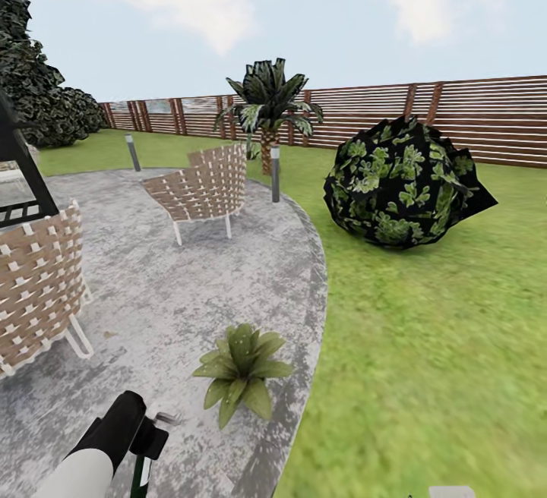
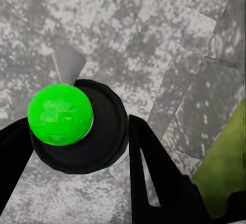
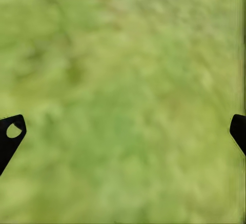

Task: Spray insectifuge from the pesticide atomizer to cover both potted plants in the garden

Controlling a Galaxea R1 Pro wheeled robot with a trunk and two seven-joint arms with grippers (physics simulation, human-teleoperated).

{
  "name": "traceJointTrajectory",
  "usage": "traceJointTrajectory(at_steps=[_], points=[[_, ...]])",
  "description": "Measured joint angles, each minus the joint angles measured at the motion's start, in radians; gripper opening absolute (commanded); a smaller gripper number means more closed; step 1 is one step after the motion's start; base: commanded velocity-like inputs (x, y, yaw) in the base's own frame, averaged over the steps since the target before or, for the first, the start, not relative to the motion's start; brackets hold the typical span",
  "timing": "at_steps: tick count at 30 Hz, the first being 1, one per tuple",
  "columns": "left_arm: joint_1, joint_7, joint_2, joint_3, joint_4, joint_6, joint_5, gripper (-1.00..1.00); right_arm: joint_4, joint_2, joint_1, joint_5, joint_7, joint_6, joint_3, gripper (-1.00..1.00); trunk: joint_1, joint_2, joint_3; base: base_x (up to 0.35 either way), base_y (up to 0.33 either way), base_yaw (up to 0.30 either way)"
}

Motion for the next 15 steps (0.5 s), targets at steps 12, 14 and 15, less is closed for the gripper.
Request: traceJointTrajectory(at_steps=[12, 14, 15], points=[[0.0, -0.005, 0.002, 0.001, 0.001, 0.002, 0.002, -1.0, 0.001, 0.001, 0.0, 0.0, 0.0, 0.0, 0.0, 1.0, 0.0, 0.0, 0.0, 0.094, -0.196, 0.119], [-0.002, -0.01, 0.001, -0.001, 0.006, 0.002, 0.002, -1.0, 0.0, 0.001, 0.0, 0.0, 0.0, 0.0, -0.001, 1.0, 0.0, 0.0, 0.0, 0.065, -0.008, 0.041], [-0.007, -0.017, 0.002, -0.003, 0.008, 0.006, 0.003, -1.0, 0.0, 0.0, 0.0, 0.0, 0.0, 0.0, -0.001, 1.0, 0.0, 0.0, 0.0, 0.021, -0.002, 0.013]])
